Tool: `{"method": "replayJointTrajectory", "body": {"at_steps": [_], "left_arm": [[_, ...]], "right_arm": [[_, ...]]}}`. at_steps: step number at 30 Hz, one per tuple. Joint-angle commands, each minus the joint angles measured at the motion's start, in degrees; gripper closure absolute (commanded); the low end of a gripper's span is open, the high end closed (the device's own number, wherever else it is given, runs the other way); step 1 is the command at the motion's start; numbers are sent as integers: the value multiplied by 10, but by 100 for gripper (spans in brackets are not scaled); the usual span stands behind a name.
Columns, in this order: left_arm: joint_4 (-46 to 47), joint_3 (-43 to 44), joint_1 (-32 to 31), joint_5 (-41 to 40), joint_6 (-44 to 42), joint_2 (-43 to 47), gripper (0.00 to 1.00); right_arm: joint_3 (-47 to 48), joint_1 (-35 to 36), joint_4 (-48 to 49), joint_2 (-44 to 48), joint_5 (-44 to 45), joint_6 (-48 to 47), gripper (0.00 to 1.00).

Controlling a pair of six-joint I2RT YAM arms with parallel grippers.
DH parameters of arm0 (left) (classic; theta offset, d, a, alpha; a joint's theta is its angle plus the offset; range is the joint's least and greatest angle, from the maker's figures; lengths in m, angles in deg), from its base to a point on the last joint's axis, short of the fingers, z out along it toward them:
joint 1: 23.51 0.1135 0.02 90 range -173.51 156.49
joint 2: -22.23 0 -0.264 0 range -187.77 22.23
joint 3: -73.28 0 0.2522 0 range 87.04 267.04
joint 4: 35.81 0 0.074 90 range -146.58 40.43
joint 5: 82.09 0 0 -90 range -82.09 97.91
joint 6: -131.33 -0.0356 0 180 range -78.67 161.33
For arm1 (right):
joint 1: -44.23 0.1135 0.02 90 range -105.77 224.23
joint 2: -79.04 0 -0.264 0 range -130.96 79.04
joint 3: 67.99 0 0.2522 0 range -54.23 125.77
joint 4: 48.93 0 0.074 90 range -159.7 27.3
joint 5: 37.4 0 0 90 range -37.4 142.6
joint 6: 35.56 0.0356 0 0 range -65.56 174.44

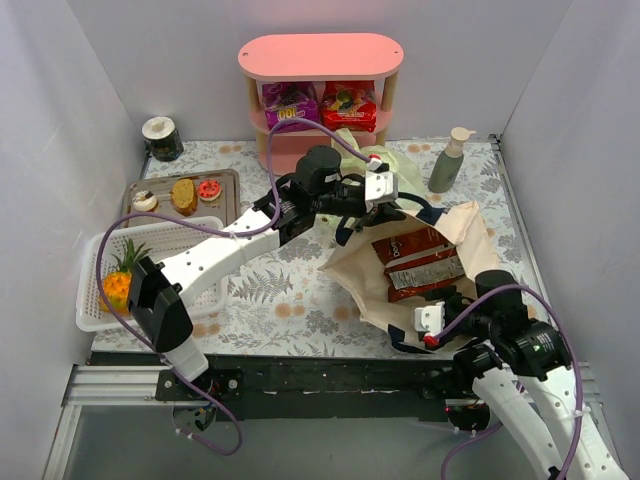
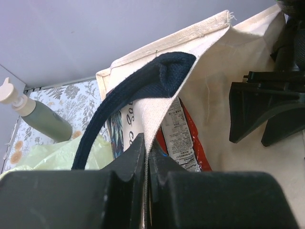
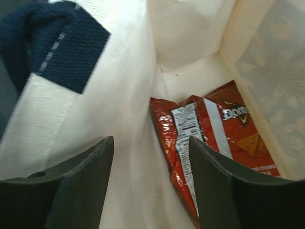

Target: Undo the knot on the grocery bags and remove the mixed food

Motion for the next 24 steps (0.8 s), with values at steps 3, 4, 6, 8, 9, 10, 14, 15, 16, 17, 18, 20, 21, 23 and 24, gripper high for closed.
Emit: {"method": "replayJointTrajectory", "body": {"at_steps": [3, 4, 6, 8, 9, 10, 14, 15, 16, 17, 18, 20, 21, 23, 24], "left_arm": [[22, 39, -4, 8, 10, -16, 100], [17, 45, -4, 8, 13, -23, 100], [0, 71, -4, 11, 32, -46, 99], [-17, 100, -3, 10, 57, -64, 100], [-22, 108, -3, 14, 64, -72, 100], [-26, 113, -2, 16, 72, -84, 100], [-15, 119, 3, 21, 110, -99, 100], [-12, 116, 5, 22, 125, -100, 100], [-3, 113, 7, 25, 133, -101, 100], [2, 113, 10, 27, 140, -104, 100], [5, 112, 12, 28, 157, -106, 100], [16, 112, 18, 38, 173, -111, 100], [18, 113, 20, 43, 179, -113, 100], [27, 113, 26, 57, 204, -117, 100], [31, 113, 29, 62, 211, -123, 100]], "right_arm": [[27, 1, 63, -96, 35, -50, 30], [30, 1, 61, -115, 41, -65, 30], [29, 1, 89, -170, 70, -68, 34], [23, 2, 103, -207, 90, -73, 37], [23, 2, 109, -243, 106, -79, 38], [24, 4, 116, -259, 113, -88, 39], [21, 10, 116, -320, 149, -112, 39], [21, 11, 111, -336, 150, -118, 39], [20, 11, 106, -342, 150, -125, 39], [9, 13, 118, -348, 150, -124, 39], [1, 16, 133, -353, 157, -121, 39], [-17, 30, 203, -357, 173, -100, 39], [-40, 34, 230, -359, 192, -95, 39], [-59, 47, 279, -363, 202, -89, 39], [-72, 52, 320, -371, 208, -82, 39]]}}
